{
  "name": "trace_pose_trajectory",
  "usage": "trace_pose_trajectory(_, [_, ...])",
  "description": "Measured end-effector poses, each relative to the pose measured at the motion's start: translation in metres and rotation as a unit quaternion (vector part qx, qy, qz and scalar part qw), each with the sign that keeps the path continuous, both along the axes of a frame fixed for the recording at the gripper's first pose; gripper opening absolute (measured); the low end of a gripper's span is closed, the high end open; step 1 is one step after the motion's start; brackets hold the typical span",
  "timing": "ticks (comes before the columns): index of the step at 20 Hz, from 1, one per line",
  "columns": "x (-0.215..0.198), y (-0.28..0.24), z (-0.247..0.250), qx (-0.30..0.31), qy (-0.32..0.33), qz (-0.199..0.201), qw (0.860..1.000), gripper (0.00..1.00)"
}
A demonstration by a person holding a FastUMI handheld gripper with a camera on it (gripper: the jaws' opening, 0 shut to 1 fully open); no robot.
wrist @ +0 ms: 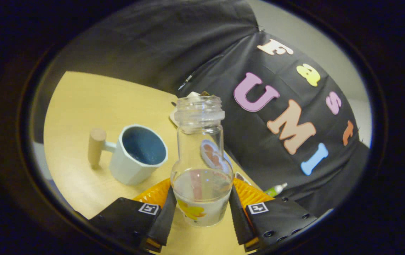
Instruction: Take the bottle from table, then pour the juice into the cup, finally place the bottle on the coaster
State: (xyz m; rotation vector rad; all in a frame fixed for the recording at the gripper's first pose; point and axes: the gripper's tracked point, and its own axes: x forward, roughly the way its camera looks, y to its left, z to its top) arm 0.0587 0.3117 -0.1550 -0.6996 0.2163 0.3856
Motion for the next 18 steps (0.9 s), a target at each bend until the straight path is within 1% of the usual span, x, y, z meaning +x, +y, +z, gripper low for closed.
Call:
trace_pose_trajectory(3, [-0.005, -0.003, 0.022, 0.064, 0.015, -0.009, 0.998, 0.75])
trace_pose_trajectory(5, [-0.003, -0.009, 0.035, 0.106, 0.024, -0.022, 0.994, 0.75])
trace_pose_trajectory(8, [0.005, -0.014, 0.056, 0.187, 0.033, -0.037, 0.981, 0.75])
trace_pose_trajectory(10, [0.013, -0.021, 0.070, 0.231, 0.028, -0.044, 0.972, 0.75])
trace_pose_trajectory(14, [0.037, -0.027, 0.096, 0.288, -0.004, -0.043, 0.957, 0.75])
trace_pose_trajectory(18, [0.061, -0.026, 0.091, 0.315, -0.031, -0.043, 0.947, 0.75])
